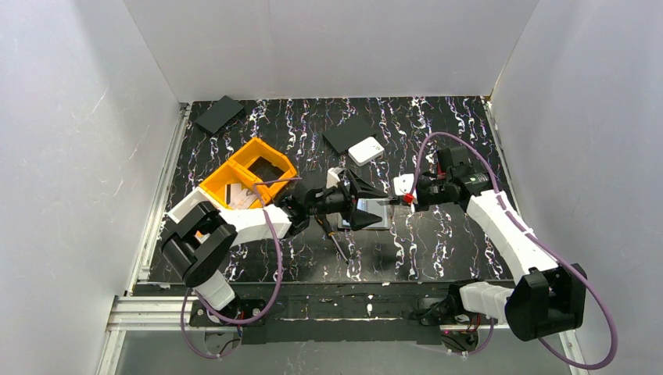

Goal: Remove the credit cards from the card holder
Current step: Place the credit card in the storage box.

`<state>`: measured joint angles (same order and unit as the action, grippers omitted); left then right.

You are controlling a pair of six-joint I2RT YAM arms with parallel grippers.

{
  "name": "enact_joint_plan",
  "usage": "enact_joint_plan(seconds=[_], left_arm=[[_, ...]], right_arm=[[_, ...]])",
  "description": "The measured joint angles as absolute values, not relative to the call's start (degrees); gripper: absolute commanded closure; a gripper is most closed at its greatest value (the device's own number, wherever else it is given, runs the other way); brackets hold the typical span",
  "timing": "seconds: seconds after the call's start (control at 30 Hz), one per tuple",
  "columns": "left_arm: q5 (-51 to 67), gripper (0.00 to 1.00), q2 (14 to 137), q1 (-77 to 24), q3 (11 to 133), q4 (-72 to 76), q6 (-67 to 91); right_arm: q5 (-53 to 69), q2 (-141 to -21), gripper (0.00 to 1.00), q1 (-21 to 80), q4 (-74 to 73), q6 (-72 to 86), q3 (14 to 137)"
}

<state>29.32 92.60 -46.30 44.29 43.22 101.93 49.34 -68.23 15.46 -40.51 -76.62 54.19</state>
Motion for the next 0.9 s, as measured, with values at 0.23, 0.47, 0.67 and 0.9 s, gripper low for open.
enact_joint_plan(seconds=[0.23,0.47,0.67,0.9], left_arm=[[28.25,0.55,94.78,-47.07,45.5,38.63,105.6],[28.03,0.61,96.49,-47.05,45.87,38.0,106.96],[28.14,0.88,97.86,-47.05,47.0,37.41,107.66],[28.56,1.0,98.21,-46.94,47.0,36.25,108.88]], right_arm=[[48.53,-66.11,0.99,15.53,-42.39,-79.15,54.19],[50.43,-65.69,0.99,16.03,-45.34,-82.87,54.17],[51.11,-64.53,0.99,17.02,-46.61,-85.54,53.56],[50.24,-64.18,0.95,18.02,-46.57,-86.15,52.56]])
